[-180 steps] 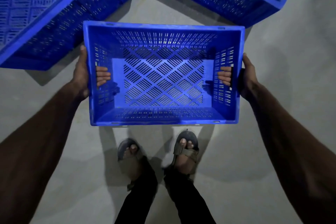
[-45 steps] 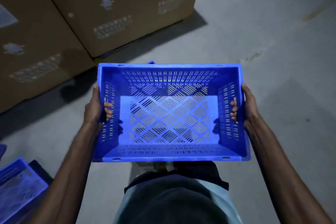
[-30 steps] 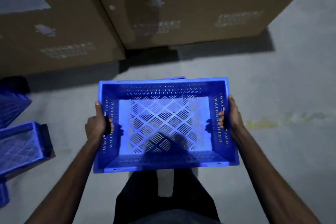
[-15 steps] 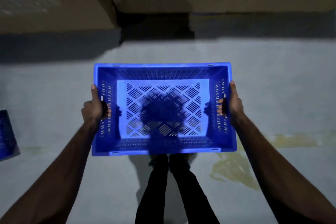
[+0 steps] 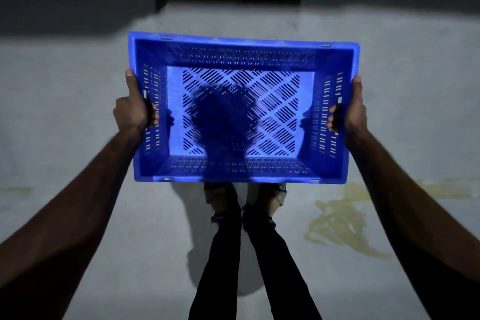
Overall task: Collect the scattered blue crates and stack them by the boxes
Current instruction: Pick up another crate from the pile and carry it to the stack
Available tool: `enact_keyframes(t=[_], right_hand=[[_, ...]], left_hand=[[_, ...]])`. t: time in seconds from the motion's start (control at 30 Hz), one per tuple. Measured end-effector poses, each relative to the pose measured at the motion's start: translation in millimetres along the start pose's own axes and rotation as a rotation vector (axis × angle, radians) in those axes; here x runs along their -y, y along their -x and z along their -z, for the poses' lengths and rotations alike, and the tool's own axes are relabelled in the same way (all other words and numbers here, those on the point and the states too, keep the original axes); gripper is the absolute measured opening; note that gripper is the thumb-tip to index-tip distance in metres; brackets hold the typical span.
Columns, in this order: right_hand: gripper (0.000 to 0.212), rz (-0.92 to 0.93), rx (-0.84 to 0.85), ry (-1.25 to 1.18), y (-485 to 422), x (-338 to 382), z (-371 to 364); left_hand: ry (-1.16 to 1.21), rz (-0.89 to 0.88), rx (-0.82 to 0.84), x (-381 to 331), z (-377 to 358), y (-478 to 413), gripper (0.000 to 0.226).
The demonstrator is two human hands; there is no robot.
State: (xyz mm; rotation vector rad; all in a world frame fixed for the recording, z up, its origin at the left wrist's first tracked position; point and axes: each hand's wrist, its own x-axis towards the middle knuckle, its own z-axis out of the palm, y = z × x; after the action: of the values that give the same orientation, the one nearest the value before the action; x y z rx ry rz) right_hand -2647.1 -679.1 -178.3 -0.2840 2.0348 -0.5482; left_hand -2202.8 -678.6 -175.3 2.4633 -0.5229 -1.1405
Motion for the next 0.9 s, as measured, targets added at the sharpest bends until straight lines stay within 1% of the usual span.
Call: enact_keyframes(t=[0.17,0.3,0.43,0.5,0.6,0.73,0.83,0.9], right_hand=[[0.089,0.023,-0.005,0.004,1.2,0.9,-0.9],[0.092,0.042,-0.032,0.031,1.6,1.5,-1.1],[0.093,0.074,-0.075,0.081,4.1,3.7,-4.3],[0.093,0.088,-0.099,0.095,2.3,4.9,-5.6],[0.091,0.114,-0.120,0.117,-1.5,11.8,-7.2],[0.091,0.144,-0.108,0.144,-8.1,10.5,-6.7],[0.094,0.140,-0.105,0.152,-10.3,1.2,-6.4],[0.096,0.148,-0.108,0.162,-10.3,-1.2,-7.4]], left_hand=[[-0.029,0.013,-0.016,-1.7,-3.0,-0.9,0.095],[-0.057,-0.011,-0.031,-1.4,-4.1,-2.5,0.096],[-0.105,-0.039,-0.056,-1.0,-3.5,-7.0,0.106],[-0.145,-0.044,-0.082,0.5,-4.3,-9.3,0.108],[-0.114,-0.017,-0.080,3.1,-6.0,-10.7,0.114],[-0.184,-0.061,-0.091,-0.7,-10.7,-7.7,0.101],[-0.234,-0.069,-0.087,1.8,-10.2,-12.6,0.110],[-0.244,-0.072,-0.086,3.4,-10.7,-15.7,0.110]])
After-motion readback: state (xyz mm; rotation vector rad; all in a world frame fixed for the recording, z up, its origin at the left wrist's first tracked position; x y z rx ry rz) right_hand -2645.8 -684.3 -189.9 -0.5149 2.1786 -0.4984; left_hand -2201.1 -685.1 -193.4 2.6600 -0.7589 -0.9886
